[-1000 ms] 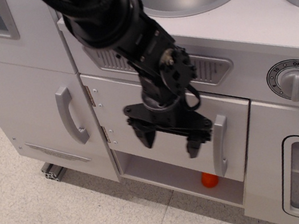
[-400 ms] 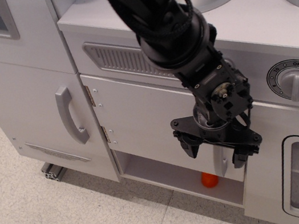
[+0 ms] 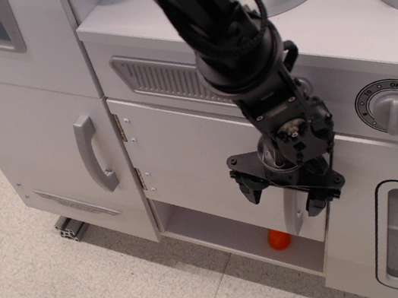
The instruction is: Open cabinet
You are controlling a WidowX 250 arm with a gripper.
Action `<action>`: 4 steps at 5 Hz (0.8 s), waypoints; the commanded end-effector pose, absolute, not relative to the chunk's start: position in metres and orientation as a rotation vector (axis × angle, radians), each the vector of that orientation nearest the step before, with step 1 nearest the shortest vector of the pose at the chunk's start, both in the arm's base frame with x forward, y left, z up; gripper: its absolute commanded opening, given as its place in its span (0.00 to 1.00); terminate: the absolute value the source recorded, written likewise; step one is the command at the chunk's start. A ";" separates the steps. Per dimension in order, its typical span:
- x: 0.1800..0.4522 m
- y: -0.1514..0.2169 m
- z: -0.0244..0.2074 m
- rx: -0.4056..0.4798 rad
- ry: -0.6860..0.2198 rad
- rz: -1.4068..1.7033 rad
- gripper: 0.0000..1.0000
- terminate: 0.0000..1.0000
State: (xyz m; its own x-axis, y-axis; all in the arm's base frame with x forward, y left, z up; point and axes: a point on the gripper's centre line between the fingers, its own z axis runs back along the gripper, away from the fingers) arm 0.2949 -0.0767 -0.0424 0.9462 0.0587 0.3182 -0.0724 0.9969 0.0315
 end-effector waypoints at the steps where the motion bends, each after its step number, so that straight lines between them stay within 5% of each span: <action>1: 0.305 -0.082 -0.034 0.015 -0.369 0.058 0.00 0.00; 4: 0.276 -0.075 -0.036 0.027 -0.362 0.017 0.00 0.00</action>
State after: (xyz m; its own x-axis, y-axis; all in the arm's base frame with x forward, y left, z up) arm 0.2699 -0.0712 -0.0476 0.9477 0.0197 0.3184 -0.0311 0.9990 0.0308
